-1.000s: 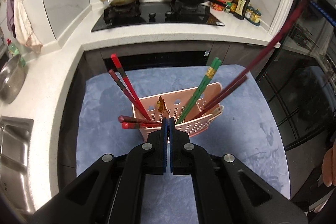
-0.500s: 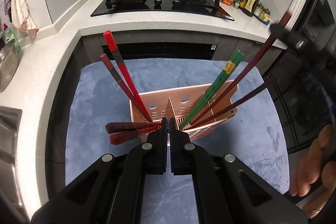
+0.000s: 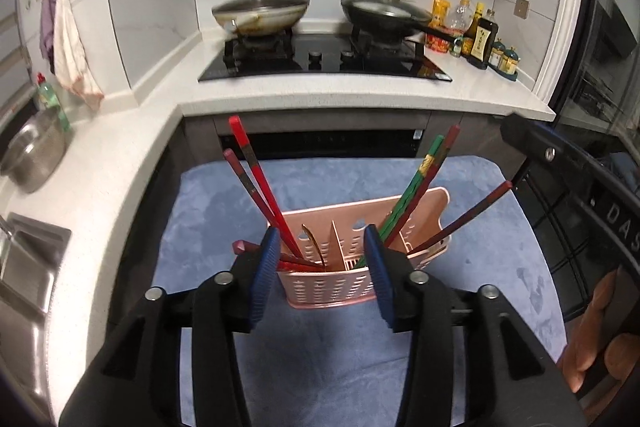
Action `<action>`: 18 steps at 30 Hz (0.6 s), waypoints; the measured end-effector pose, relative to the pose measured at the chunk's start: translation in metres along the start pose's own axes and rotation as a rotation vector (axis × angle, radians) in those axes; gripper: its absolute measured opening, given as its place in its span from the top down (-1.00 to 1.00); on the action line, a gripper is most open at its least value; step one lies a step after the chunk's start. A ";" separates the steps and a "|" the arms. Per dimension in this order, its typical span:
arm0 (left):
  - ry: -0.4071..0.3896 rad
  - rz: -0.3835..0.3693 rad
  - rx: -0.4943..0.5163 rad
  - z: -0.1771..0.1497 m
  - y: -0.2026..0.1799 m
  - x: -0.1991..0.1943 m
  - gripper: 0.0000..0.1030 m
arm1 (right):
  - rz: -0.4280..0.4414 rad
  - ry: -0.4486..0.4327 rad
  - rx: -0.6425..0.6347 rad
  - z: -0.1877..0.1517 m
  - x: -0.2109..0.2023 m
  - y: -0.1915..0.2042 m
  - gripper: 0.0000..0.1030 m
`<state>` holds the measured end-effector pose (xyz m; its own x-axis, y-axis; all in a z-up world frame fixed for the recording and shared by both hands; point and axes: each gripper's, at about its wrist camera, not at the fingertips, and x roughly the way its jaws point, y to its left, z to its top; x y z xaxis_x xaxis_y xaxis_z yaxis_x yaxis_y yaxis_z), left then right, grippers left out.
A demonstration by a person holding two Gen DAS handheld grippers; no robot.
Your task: Organize utensils
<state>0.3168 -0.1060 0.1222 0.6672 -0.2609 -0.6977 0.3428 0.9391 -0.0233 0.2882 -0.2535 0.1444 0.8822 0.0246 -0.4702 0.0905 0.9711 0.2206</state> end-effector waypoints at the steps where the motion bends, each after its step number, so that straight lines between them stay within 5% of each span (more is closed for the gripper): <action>1: -0.010 0.004 0.003 -0.001 -0.001 -0.005 0.18 | -0.002 -0.001 -0.006 -0.002 -0.005 0.001 0.32; 18: -0.109 0.063 -0.017 -0.044 -0.003 -0.060 -0.16 | -0.010 0.046 -0.064 -0.066 -0.074 0.015 0.08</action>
<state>0.2466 -0.0832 0.1327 0.7553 -0.2233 -0.6162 0.2876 0.9577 0.0054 0.1940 -0.2249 0.1258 0.8589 0.0241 -0.5116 0.0683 0.9846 0.1610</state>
